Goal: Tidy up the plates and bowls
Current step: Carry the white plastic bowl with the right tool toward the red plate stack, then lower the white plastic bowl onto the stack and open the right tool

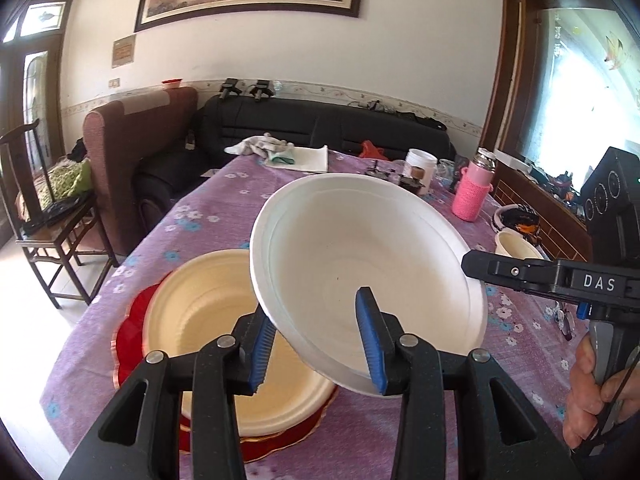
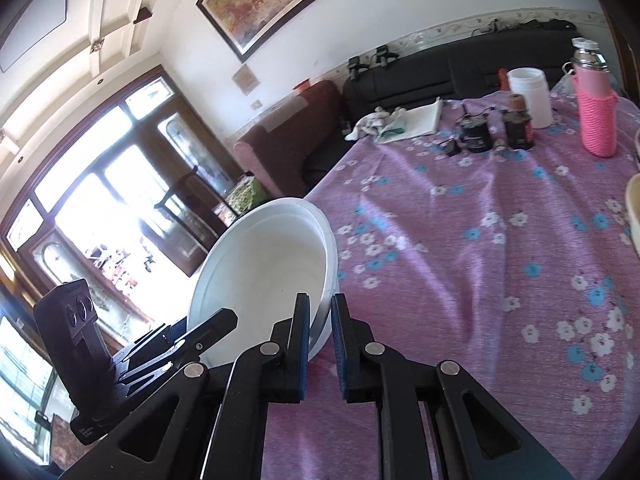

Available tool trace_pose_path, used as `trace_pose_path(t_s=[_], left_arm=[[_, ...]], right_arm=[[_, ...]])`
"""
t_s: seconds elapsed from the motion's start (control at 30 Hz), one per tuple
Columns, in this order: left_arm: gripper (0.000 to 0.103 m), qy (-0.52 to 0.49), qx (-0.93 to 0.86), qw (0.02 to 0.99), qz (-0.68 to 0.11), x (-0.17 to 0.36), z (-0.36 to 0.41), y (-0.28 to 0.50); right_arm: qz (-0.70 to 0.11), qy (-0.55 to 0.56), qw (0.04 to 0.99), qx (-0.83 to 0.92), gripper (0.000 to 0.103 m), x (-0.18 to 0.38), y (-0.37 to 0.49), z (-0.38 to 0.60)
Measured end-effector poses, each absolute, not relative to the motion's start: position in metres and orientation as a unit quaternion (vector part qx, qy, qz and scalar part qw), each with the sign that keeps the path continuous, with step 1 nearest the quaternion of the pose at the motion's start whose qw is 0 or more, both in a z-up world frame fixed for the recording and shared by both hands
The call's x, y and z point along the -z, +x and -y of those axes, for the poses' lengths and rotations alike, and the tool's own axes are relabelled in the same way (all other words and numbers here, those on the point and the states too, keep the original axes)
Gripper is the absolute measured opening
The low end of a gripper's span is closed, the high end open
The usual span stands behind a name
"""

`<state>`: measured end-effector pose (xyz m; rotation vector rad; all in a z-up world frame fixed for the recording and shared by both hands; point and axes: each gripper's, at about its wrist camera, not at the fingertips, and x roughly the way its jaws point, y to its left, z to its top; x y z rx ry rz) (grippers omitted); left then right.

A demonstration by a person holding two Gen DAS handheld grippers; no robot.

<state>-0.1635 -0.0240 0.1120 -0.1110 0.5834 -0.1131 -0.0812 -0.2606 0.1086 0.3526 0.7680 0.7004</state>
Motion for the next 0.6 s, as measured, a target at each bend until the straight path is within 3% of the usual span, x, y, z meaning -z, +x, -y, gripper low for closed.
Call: trace_pose_path(t_s=[0.6], left_arm=[[0.039, -0.115, 0.001, 0.937, -0.331, -0.081, -0.054, -0.152]], right_arm=[[-0.426, 0.120, 0.818, -0.369, 0.013, -0.087, -0.055, 0.167]])
